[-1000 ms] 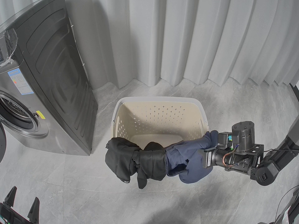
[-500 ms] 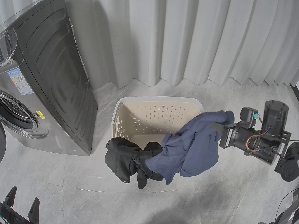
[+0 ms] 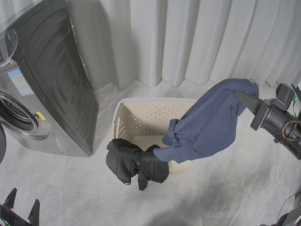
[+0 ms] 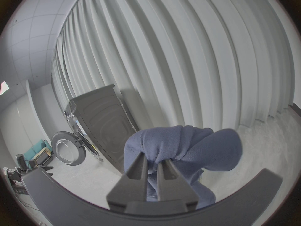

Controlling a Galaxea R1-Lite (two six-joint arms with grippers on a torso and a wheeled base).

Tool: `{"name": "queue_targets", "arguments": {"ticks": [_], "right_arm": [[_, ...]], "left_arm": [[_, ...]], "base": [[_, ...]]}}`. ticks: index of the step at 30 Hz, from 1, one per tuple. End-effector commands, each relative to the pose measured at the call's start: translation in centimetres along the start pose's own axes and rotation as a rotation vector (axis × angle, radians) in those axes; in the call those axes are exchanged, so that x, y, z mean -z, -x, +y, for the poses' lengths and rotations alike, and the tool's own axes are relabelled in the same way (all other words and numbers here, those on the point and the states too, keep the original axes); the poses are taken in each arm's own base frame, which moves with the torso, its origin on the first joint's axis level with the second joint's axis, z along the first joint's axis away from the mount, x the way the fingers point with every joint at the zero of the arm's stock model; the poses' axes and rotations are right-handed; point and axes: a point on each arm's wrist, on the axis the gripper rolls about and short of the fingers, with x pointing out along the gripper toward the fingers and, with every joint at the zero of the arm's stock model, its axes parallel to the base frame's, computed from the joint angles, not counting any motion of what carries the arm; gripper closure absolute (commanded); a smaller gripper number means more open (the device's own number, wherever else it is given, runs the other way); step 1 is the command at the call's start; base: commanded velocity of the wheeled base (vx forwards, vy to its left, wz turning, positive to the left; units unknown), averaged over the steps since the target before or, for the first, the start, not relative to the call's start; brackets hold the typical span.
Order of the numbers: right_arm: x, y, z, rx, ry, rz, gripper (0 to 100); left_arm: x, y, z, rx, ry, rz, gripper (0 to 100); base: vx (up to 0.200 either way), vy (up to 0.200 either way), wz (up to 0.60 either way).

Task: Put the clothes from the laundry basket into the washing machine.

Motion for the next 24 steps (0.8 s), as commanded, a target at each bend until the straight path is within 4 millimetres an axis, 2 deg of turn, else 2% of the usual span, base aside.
{"name": "queue_targets", "arguments": {"ticks": [1,4,11,20,24], "right_arm": [[-1.42,1.20,0.65,-0.048,-0.002,-0.064,100],[-1.42,1.82,0.85,-0.076,0.002,-0.065,100],[-1.35,1.84,0.82,-0.079,0.004,-0.063,100],[-1.42,1.92,0.90,-0.099,0.004,-0.065,100],[-1.34,1.96,1.07,-0.115,0.003,-0.062,100]], "left_arm": [[0.42,-0.05,0.03,0.001,-0.001,0.007,0],[0.46,-0.07,0.03,0.000,0.001,0.010,0],[0.42,-0.06,0.02,-0.001,0.001,0.009,0],[0.42,-0.05,0.02,-0.001,0.001,0.007,0],[0.42,-0.05,0.02,-0.001,0.001,0.007,0]], "base": [[-0.200,0.000,0.00],[-0.200,0.000,0.00],[-0.200,0.000,0.00],[0.000,0.000,0.00],[0.000,0.200,0.00]]}}
